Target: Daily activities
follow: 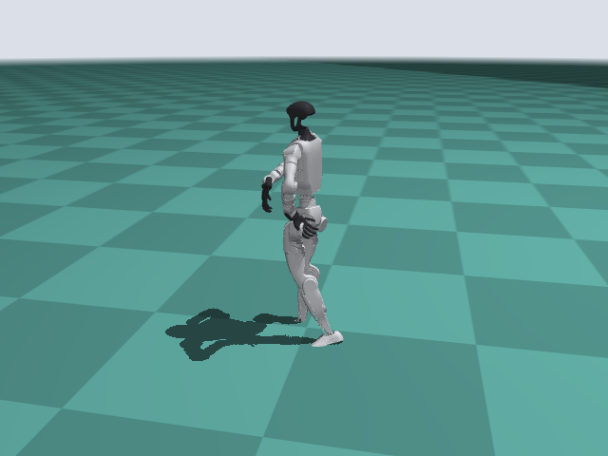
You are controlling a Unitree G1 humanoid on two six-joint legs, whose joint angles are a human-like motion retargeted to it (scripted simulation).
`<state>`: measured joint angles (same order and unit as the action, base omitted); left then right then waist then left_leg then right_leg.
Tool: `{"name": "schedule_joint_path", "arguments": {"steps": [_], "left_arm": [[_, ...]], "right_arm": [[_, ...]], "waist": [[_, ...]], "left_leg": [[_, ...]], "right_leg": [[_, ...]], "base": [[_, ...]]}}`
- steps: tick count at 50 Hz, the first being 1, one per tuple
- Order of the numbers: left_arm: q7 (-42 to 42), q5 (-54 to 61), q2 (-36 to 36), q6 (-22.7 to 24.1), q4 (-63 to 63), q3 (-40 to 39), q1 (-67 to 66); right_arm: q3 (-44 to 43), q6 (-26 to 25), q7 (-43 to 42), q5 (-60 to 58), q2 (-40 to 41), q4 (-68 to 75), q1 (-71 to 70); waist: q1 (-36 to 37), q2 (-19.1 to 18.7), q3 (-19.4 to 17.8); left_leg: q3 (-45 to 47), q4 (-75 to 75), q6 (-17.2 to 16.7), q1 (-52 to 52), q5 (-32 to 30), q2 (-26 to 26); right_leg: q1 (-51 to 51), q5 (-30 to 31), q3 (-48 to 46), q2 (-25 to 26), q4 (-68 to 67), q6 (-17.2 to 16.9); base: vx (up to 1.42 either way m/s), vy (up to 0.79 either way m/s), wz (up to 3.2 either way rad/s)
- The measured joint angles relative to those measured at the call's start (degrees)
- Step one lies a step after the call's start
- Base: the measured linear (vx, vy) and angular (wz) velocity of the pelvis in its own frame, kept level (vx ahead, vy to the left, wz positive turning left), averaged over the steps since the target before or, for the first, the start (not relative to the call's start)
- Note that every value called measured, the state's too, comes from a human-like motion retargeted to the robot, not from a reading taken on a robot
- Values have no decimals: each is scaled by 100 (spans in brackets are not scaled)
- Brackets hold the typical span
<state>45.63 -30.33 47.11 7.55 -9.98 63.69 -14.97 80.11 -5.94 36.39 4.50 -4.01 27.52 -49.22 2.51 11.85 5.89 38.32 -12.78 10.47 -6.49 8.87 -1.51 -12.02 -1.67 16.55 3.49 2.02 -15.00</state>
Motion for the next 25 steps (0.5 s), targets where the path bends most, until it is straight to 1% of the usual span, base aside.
{"name": "schedule_joint_path", "arguments": {"steps": [7,15,20,25], "left_arm": [[-399,-145,82,-37,-504,45,218],[-1083,-89,-19,-174,-1188,-291,230],[-1536,63,-113,-217,-1520,-571,172],[-1971,356,-32,-164,-1588,-836,174]], "right_arm": [[3,-235,-5,1021,-282,-973,-30],[0,-459,-409,2003,-787,-1691,-125],[-76,-516,-787,2294,-1259,-1614,-84],[-274,-446,-1187,2215,-1810,-1158,155]], "waist": [[-12,51,175],[-22,-31,334],[-60,-107,394],[-42,-153,377]], "left_leg": [[410,323,79,-165,-358,108],[651,1004,187,-384,-846,387],[728,1506,233,-528,-1185,569],[765,1514,267,-515,-1294,589]], "right_leg": [[-143,375,263,388,42,0],[-257,637,322,622,61,0],[-315,760,297,725,69,0],[-340,868,229,787,76,0]], "base": [[-6,-4,-106],[-5,-2,-59],[-5,-3,-38],[-5,-5,-28]]}}
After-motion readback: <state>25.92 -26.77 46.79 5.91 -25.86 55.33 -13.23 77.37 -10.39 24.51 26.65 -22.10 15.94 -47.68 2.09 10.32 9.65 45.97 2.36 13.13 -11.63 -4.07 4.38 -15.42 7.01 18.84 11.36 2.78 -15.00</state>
